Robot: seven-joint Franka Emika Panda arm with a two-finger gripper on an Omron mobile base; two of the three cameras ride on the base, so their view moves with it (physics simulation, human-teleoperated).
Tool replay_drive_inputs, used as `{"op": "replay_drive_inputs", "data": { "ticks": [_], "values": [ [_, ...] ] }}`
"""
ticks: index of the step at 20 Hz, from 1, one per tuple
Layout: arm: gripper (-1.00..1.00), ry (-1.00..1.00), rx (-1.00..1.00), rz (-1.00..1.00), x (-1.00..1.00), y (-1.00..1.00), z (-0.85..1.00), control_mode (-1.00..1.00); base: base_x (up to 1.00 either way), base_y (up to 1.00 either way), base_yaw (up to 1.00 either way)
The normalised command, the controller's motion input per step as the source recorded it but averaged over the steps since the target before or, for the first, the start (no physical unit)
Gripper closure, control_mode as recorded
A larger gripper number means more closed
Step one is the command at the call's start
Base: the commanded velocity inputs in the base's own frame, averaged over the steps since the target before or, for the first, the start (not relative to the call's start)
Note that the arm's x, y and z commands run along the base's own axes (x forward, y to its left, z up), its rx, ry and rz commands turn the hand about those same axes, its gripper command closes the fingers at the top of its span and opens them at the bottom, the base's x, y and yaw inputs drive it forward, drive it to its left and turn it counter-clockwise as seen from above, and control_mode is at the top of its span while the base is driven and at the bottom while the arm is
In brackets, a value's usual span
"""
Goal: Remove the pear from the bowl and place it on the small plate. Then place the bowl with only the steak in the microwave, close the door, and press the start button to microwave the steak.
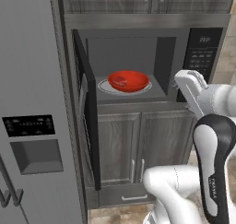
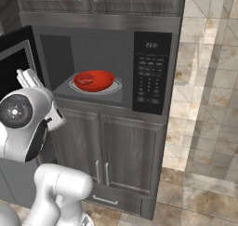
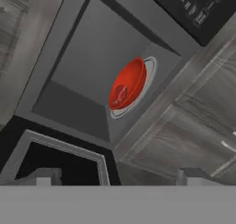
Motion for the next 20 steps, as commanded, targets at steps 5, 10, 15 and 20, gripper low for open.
{"op": "replay_drive_inputs", "data": {
  "ticks": [5, 10, 15, 20],
  "values": [
    [-1.00, 0.00, -0.36, 0.11, -1.00, 0.20, 0.07, -1.00, 0.00, 0.00, 0.00],
    [-1.00, 0.00, -0.43, 0.12, -0.95, 0.52, 0.00, -1.00, 0.00, 0.00, 0.00],
    [-1.00, 0.00, -0.47, 0.15, -0.77, 0.67, 0.00, -1.00, 0.00, 0.00, 0.00],
    [-1.00, 0.02, -0.43, 0.14, -0.60, 0.66, -0.01, -1.00, 0.00, 0.00, 0.00]
  ]
}}
